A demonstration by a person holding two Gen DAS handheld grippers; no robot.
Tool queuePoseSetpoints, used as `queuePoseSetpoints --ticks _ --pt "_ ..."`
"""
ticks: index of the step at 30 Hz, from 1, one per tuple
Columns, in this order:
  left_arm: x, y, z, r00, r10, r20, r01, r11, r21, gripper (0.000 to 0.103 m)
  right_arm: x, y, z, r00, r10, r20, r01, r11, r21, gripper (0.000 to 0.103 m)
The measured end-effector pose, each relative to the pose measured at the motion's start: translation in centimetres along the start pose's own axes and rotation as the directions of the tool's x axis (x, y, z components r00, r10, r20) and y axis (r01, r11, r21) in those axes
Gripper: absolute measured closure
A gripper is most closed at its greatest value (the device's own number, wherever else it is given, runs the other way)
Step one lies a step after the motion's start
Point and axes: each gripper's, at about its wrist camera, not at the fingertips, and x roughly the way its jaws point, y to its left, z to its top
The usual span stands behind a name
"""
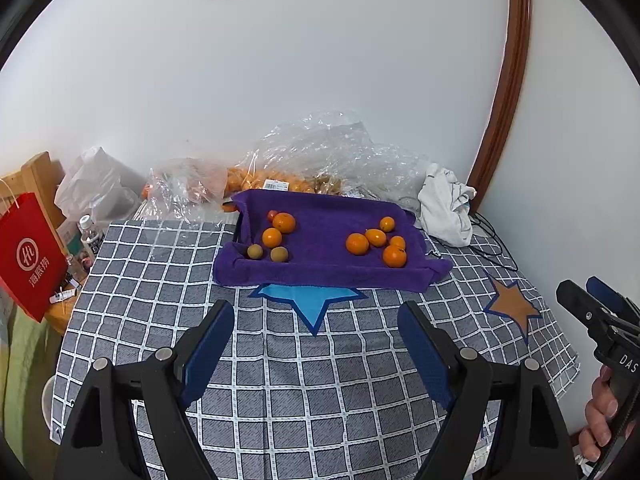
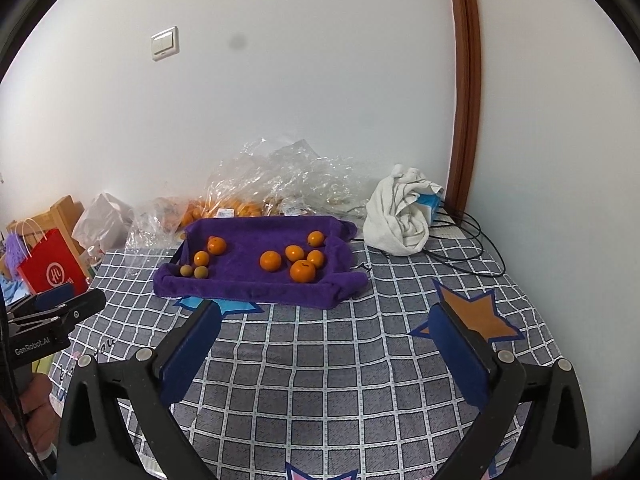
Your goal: Organize fruits
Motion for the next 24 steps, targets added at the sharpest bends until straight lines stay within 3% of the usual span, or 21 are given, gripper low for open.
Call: queuePoseSetpoints --ticks 24 --pt "-0.09 -0.19 -0.19 1.000 0.001 0.005 -0.001 1.000 -0.001 0.020 -0.27 -0.30 -0.47 1.000 0.000 -0.003 0.000 1.000 0.012 0.001"
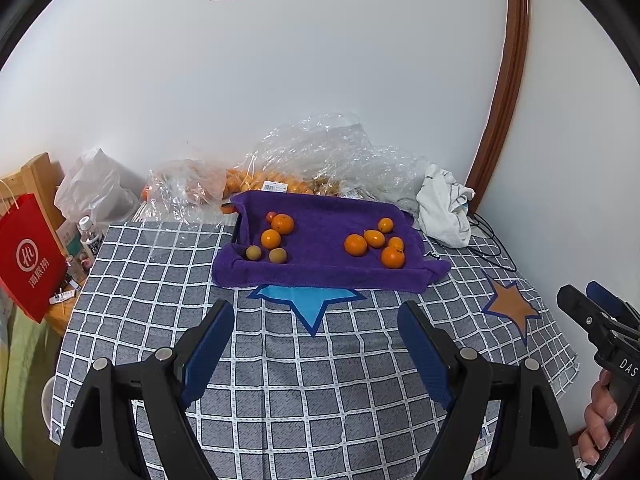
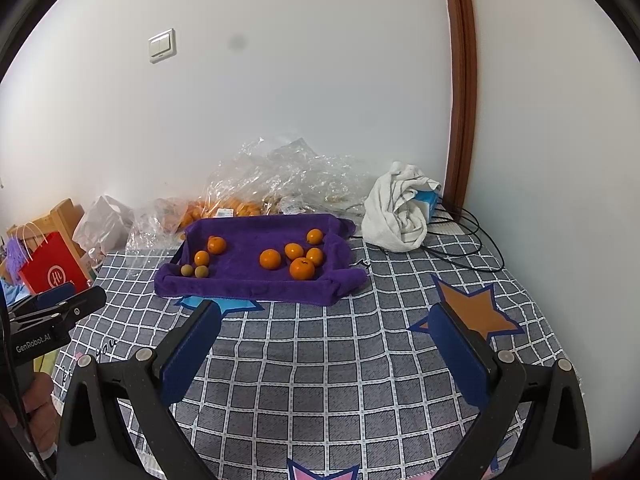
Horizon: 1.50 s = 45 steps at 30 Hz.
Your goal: Organize fruits
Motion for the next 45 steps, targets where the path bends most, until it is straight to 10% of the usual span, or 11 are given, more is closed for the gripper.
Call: queuePoseSetpoints --ticks 45 --pt "-0.01 -0.18 -0.23 1.000 -0.011 -0.003 0.011 1.000 -0.003 0.020 -0.19 0.01 0.00 1.000 -0.006 -0.001 0.006 1.000 0.012 0.001"
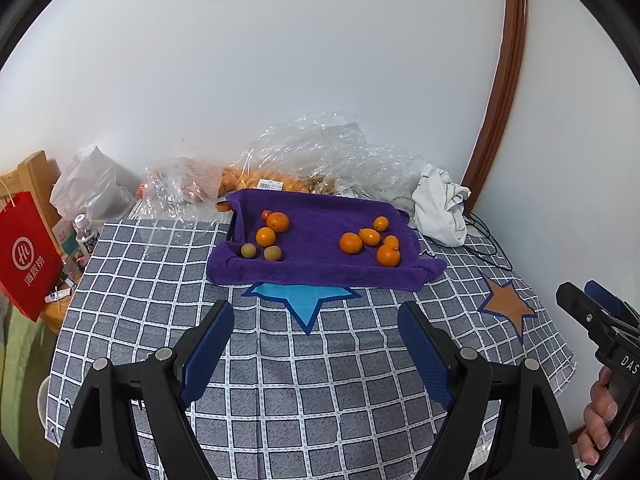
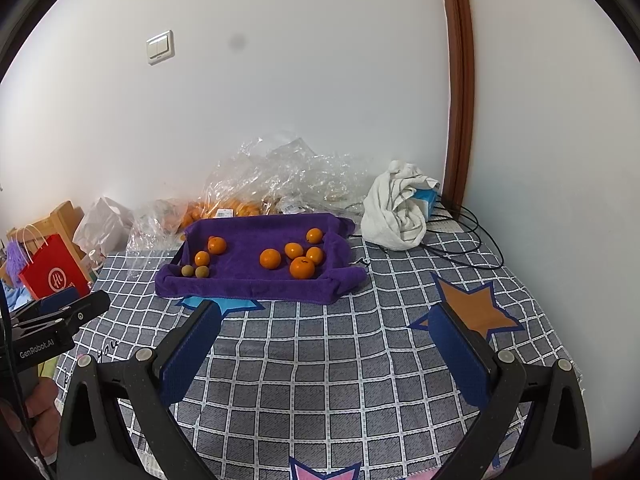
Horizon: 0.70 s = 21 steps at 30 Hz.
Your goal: Organize fruits
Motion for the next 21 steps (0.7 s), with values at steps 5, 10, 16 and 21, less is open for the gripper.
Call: queuePoseSetpoints --ticks 5,10,16,21 --pt "0.02 -0.14 0.03 1.000 -0.003 0.000 0.003 1.000 0.000 0.020 -0.17 0.11 0.00 1.000 0.008 -0.004 -0.008 1.000 0.003 0.001" --pt "0.02 -0.22 0.07 1.000 -0.003 0.000 0.003 1.000 0.000 0.020 -0.28 0.21 0.01 1.000 0.011 -0.001 -0.011 1.000 0.002 0.001" --pt "-0.01 -0.23 0.05 1.000 -0.004 0.002 0.004 1.000 -0.007 0.020 -0.29 0.60 -0.10 1.000 0.016 0.001 -0.016 1.000 -0.007 0.001" --pt "-0.07 0.01 -0.03 1.000 -0.004 0.000 0.004 1.000 -0.010 0.020 -0.13 0.93 -0.24 1.000 0.018 -0.002 -0.018 1.000 -0.009 0.001"
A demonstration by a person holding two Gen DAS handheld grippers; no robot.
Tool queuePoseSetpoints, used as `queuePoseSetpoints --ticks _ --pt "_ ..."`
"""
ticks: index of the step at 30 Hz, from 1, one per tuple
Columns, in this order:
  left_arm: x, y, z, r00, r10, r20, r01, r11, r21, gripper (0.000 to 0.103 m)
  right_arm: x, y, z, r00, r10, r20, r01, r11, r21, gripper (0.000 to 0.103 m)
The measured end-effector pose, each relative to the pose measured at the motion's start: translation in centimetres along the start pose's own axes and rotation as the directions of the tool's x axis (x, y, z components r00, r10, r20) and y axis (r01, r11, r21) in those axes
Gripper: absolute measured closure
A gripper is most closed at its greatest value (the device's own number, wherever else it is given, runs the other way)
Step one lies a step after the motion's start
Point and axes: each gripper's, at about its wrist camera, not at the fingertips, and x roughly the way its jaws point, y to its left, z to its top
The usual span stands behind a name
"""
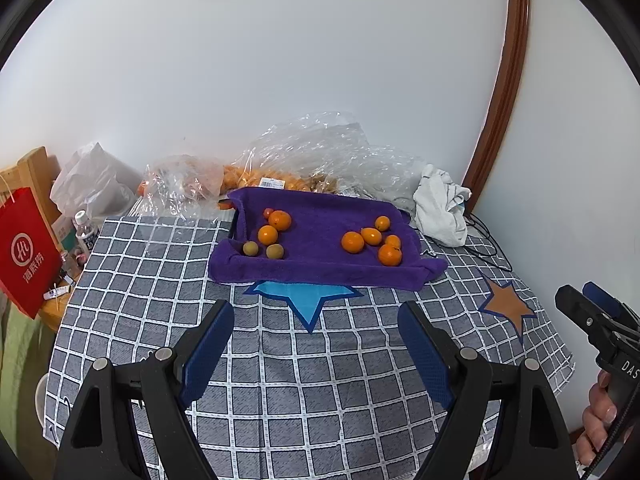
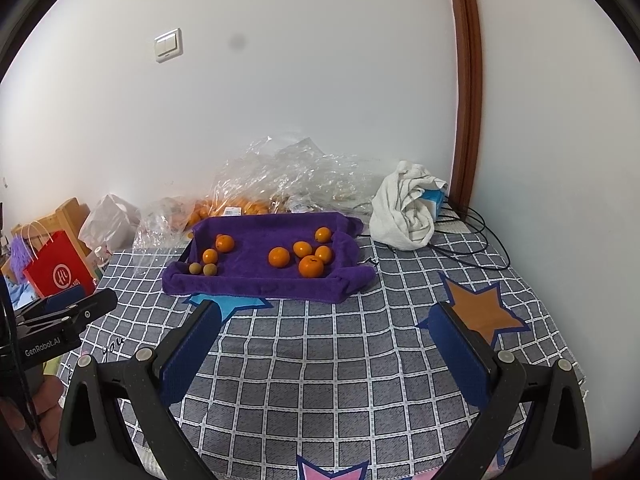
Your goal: Organize fruits
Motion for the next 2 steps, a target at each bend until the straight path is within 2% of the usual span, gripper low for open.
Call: queuePoseSetpoints --ticks 2 --pt "0.01 0.17 -0.08 1.000 -0.001 0.004 0.001 1.000 0.003 0.020 0.03 0.16 -0.05 1.000 0.000 0.002 0.000 1.000 -0.002 0.001"
